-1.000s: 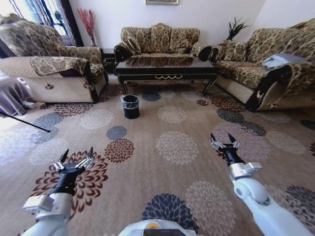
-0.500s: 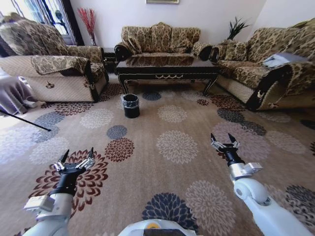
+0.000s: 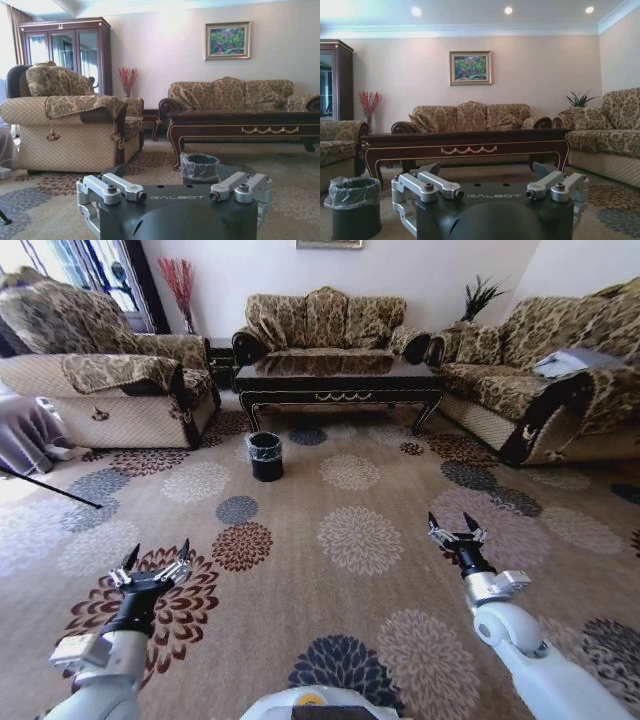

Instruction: Move to the front of the table and pick up the trash from the floor, then place it into the trash bin.

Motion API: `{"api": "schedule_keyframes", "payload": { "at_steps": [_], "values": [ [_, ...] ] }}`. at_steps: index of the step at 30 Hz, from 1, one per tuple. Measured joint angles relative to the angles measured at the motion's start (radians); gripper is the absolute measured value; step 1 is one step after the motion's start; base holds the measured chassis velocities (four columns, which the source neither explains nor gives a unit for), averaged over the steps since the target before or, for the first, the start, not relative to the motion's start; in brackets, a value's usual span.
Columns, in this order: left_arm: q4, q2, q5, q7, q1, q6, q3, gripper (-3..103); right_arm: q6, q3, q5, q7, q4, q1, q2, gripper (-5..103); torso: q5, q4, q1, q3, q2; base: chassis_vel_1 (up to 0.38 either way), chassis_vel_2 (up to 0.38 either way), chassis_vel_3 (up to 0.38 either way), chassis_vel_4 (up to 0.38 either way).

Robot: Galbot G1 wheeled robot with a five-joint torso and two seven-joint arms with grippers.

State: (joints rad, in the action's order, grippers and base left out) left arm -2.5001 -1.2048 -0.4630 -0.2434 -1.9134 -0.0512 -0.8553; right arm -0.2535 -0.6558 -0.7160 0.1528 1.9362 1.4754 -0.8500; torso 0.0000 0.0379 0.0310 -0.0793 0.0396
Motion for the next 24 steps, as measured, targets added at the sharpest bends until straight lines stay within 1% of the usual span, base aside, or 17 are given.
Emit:
{"api": "schedule_keyframes", "payload": {
  "at_steps": [7,10,11,14,16,18,19,20,23,24],
  "values": [
    [0.0,0.003,0.001,0.003,0.008,-0.002,-0.009,100,-0.002,0.0,0.006,0.0,-0.005,0.0,-0.002,100,0.0,0.0002,0.0,0.0,0.0,-0.011,0.014,0.014,-0.013],
    [0.0,0.004,-0.022,0.031,0.014,-0.002,-0.015,100,-0.003,0.0,0.01,0.0,-0.006,0.0,-0.004,100,0.0,0.0003,0.0,0.0,0.0,0.0,0.0,0.0,0.0],
    [0.0,0.004,-0.022,0.031,0.014,-0.002,-0.015,100,-0.003,0.0,0.01,0.0,-0.006,0.0,-0.004,100,0.0,0.0003,0.0,0.0,0.0,0.0,0.0,0.0,0.0],
    [0.0,0.005,-0.047,0.059,0.019,0.01,-0.024,100,-0.003,0.003,0.014,0.0,-0.008,0.0,-0.005,100,0.0,0.0003,0.001,-0.004,0.006,0.0,0.0,0.0,0.0],
    [0.0,0.005,-0.055,0.082,0.021,0.032,-0.03,100,-0.003,0.004,0.017,0.0,-0.009,0.001,-0.006,100,0.0,0.0003,0.001,-0.013,0.015,0.0,0.0,0.0,0.0],
    [0.0,0.005,-0.055,0.082,0.021,0.032,-0.03,100,-0.003,0.004,0.017,0.0,-0.009,0.001,-0.006,100,0.0,0.0003,0.001,-0.013,0.015,0.0,0.0,0.0,0.0],
    [0.0,0.005,-0.055,0.095,0.022,0.041,-0.033,100,-0.003,0.004,0.018,0.0,-0.009,0.001,-0.006,100,0.0,0.0003,0.001,-0.019,0.021,0.0,0.0,0.0,0.0],
    [0.0,0.001,-0.055,0.109,0.025,0.046,-0.034,100,-0.003,0.004,0.019,0.0,-0.009,0.001,-0.007,100,0.0,0.0003,0.003,-0.033,0.036,0.0,0.0,0.0,0.0],
    [0.0,-0.001,-0.055,0.118,0.026,0.049,-0.033,100,-0.003,0.004,0.022,0.0,-0.01,0.002,-0.008,100,0.0,0.0003,0.005,-0.048,0.053,0.0,0.0,0.0,0.0],
    [0.0,-0.001,-0.055,0.118,0.026,0.049,-0.033,100,-0.003,0.004,0.022,0.0,-0.01,0.002,-0.008,100,0.0,0.0003,0.005,-0.048,0.053,0.0,0.0,0.0,0.0]
  ]
}}
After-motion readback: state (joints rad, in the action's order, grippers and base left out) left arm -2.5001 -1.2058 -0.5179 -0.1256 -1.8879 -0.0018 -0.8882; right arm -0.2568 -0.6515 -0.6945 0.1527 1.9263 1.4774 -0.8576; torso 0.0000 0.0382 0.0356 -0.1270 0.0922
